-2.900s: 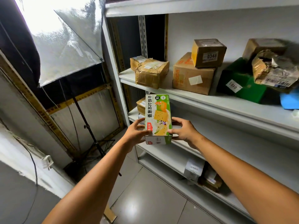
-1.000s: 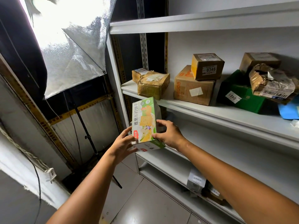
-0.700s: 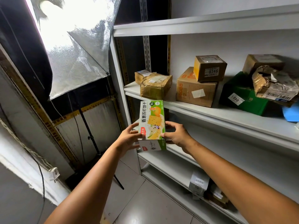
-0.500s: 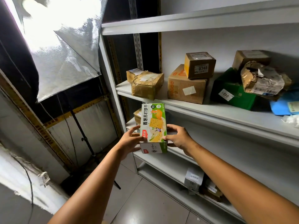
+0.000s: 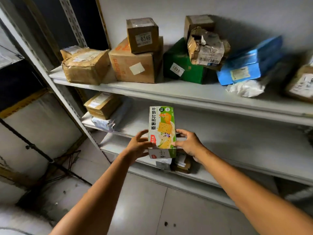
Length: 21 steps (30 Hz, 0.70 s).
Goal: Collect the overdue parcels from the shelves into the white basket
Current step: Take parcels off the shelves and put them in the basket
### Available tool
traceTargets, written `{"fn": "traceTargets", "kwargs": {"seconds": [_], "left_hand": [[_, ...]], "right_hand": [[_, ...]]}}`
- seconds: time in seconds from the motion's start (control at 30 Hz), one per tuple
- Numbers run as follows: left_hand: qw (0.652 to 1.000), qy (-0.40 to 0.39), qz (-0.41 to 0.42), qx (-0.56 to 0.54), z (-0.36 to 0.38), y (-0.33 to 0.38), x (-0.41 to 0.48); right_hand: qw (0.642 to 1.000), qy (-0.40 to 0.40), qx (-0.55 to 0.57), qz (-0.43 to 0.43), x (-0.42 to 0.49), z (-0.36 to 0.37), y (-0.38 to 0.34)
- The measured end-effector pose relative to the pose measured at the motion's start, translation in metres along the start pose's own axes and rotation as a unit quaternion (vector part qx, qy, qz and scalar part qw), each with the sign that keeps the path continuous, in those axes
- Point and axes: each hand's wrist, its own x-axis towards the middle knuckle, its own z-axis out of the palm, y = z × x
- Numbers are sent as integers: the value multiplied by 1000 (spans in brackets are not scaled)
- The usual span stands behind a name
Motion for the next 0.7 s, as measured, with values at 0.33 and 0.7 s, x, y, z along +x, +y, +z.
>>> {"fn": "traceTargets", "kwargs": {"seconds": [0.33,0.7], "left_hand": [[991,-129,-16,19,104,-22,95],[962,-261,-47,61,250,-37,164]], "right_hand": [[987,134,37,83,12,-83,74],[955,238,79,156,4,-189,151]]}}
